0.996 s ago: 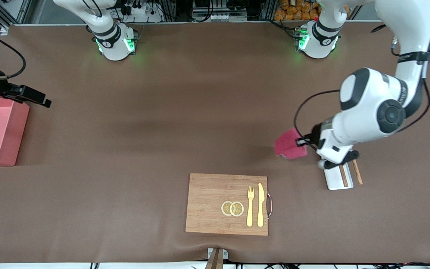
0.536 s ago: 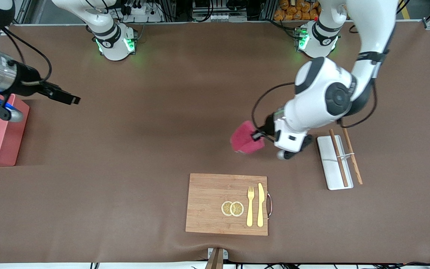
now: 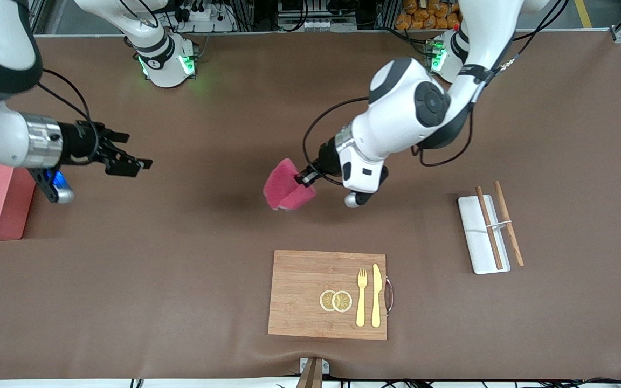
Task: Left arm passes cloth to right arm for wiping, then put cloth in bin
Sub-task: 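Carry the cloth with the left gripper while the right gripper approaches, then grasp the cloth with the right gripper beside the left gripper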
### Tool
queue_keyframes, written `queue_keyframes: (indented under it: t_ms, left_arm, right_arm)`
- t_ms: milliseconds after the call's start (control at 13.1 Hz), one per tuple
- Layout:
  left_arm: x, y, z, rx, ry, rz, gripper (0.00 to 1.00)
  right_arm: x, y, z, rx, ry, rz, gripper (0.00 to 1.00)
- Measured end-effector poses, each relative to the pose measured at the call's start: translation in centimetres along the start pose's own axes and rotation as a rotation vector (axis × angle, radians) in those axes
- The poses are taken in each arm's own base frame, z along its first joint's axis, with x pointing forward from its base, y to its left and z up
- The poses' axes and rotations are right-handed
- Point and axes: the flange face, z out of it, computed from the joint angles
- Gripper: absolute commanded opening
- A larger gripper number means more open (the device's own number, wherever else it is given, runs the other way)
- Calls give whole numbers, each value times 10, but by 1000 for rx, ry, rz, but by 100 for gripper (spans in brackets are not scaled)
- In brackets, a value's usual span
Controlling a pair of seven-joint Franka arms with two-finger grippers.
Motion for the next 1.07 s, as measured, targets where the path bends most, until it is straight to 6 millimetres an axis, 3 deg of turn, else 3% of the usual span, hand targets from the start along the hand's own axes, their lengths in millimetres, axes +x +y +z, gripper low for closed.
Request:
queue_keyframes:
  t_ms: [153,383,766,843,919,1072]
  left_arm:
    - [-23,6,30,-61,-11,-52,0]
    - [-47,11,66,-135,-20,-106,0]
    - [-58,10,90,-217,-23,-163,0]
    - [-58,10,91,-219,-23,-167,0]
    - [-58,10,92,-220,-23,-169,0]
    - [-57,11,91,-223,-24,-173,0]
  right_arm:
    - [10,-20,21,55,-42,65,100]
    - [9,-54,55,101,-53,138,100]
    - [28,-80,110,108,-94,223,100]
    - [25,-87,118,121,-92,242,94]
    - [19,-95,127,125,-87,255,70]
    - [8,-104,141,118,-96,265,35]
